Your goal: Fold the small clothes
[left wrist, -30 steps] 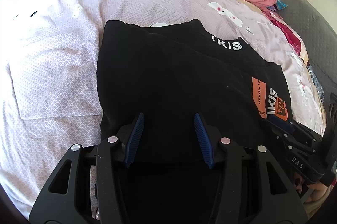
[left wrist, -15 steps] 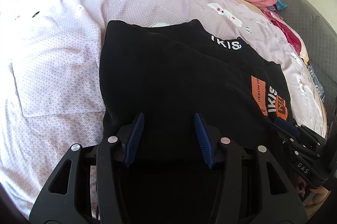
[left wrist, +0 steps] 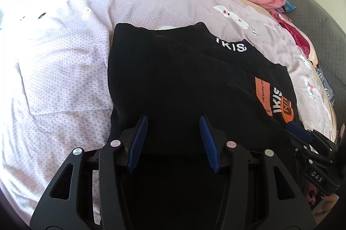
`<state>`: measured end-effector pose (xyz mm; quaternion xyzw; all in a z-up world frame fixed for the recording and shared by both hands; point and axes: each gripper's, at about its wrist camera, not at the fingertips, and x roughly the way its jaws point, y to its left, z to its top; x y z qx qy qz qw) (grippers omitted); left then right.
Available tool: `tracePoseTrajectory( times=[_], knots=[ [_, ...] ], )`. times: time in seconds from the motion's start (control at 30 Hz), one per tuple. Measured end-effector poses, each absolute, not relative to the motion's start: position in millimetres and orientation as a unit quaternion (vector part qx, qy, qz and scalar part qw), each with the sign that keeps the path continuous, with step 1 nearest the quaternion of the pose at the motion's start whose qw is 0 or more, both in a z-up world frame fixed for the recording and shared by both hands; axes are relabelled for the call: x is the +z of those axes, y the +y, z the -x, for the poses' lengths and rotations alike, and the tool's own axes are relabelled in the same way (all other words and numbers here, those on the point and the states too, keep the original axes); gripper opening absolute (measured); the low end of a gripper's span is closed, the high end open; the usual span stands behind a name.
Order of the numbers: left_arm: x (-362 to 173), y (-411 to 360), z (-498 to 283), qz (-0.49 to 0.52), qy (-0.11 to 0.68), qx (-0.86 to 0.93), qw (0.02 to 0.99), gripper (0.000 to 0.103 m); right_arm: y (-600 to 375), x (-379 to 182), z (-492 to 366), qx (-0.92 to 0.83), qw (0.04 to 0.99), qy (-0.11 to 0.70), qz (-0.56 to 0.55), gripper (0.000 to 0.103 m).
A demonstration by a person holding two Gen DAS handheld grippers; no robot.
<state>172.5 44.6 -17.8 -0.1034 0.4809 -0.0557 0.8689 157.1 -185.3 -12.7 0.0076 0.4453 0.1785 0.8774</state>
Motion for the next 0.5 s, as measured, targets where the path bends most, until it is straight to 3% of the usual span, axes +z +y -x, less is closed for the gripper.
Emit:
tracePoseTrajectory(
  times=[0.37,0.5],
  knots=[
    [-11.3,42.8,-164.2,0.105,0.474,-0.05,0.873,0.043,-193.7,-1.1,-149.5,0.17,0.884,0.434,-0.018,0.059],
    [-7.5,42.7,-159.5,0.106,0.472,-0.049,0.874,0.045,-196.4,5.1,-146.2,0.169,0.888,0.427,-0.023,0.072]
  ],
)
